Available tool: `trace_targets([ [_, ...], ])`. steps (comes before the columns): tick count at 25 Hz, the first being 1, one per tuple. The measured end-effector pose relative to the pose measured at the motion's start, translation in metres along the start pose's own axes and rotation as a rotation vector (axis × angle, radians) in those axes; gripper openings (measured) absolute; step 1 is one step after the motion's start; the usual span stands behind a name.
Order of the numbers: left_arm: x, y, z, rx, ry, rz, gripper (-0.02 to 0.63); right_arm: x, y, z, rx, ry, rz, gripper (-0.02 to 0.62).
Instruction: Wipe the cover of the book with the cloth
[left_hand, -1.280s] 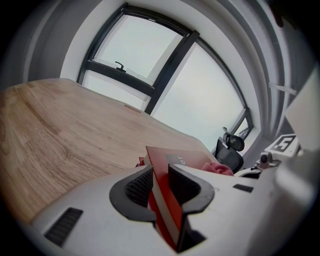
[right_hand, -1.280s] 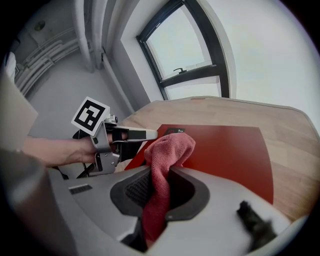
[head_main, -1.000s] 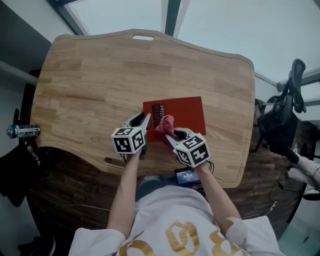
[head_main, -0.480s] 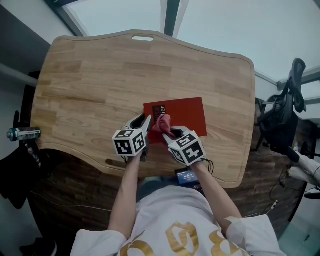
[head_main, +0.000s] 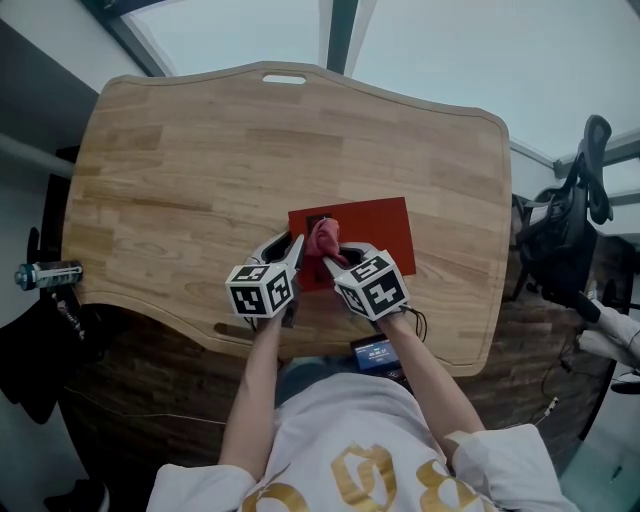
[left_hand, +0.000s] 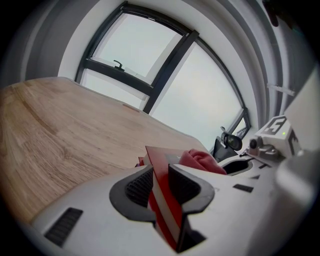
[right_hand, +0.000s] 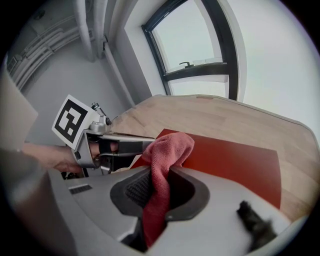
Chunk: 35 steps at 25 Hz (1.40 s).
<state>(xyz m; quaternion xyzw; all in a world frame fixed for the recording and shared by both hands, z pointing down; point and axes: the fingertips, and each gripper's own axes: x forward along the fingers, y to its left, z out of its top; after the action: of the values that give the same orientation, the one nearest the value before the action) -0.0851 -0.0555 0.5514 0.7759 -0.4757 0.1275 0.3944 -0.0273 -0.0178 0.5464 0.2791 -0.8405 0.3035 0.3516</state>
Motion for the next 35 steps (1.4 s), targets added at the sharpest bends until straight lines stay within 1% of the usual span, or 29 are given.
trace_targets([
  [9,0.0,0.0,0.001,-0.003,0.008,-0.01,0.103,0.004,-0.01,0.012,0.002,-0.021,-0.029,0.069],
  [18,0.0,0.0,0.0,0.019,0.015,-0.012,0.104,0.008,-0.02,0.023,-0.001,-0.04,-0.051,0.069],
  [25,0.0,0.0,0.001,0.025,0.016,-0.01,0.104,0.004,-0.035,0.026,0.022,-0.06,-0.068,0.069],
  [31,0.0,0.0,0.0,0.021,-0.001,0.002,0.104,-0.005,-0.053,0.024,0.059,-0.074,-0.084,0.069],
  [35,0.0,-0.001,0.001,0.021,0.007,-0.001,0.104,-0.011,-0.063,0.022,0.078,-0.085,-0.1,0.069],
])
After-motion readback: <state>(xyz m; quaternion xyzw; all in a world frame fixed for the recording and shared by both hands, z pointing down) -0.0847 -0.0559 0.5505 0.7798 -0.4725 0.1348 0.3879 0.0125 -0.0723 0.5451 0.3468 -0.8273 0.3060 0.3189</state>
